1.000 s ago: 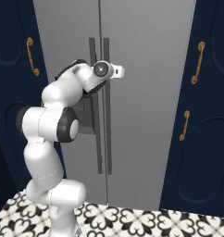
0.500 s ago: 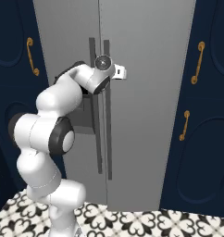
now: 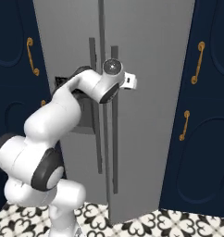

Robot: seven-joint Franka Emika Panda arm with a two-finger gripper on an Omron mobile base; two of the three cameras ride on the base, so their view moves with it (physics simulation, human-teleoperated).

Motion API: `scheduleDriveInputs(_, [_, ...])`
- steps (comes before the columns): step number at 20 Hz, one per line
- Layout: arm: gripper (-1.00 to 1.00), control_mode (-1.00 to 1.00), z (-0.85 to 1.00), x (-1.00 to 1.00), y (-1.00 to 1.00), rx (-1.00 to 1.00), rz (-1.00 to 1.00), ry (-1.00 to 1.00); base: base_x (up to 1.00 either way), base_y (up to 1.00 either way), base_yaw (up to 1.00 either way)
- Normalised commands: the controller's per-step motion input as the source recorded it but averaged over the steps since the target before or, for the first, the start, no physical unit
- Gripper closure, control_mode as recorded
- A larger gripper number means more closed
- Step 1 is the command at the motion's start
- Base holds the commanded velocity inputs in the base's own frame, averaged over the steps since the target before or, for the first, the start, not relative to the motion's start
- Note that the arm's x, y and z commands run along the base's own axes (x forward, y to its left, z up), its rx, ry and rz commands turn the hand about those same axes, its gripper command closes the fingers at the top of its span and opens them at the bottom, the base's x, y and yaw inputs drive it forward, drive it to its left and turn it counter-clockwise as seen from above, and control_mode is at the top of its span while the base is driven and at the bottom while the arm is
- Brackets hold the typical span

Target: Grab a lemon wedge from the fridge and one ice cube from the ice bowl, and put them in the glass of lemonade.

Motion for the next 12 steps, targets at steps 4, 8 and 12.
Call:
scheduleDriveInputs(4, [1.00,-1.00,0.00,-1.00,-0.92,0.08,0.00,0.01,0.00,0.00,0.00])
scheduleDriveInputs(8, [-1.00,-1.00,0.09,-0.94,-0.73,0.05,0.00,0.02,0.00,0.00,0.00])
scheduleDriveInputs(12, [-1.00,-1.00,0.32,-0.73,-0.53,0.02,0.00,0.00,0.00,0.00,0.00])
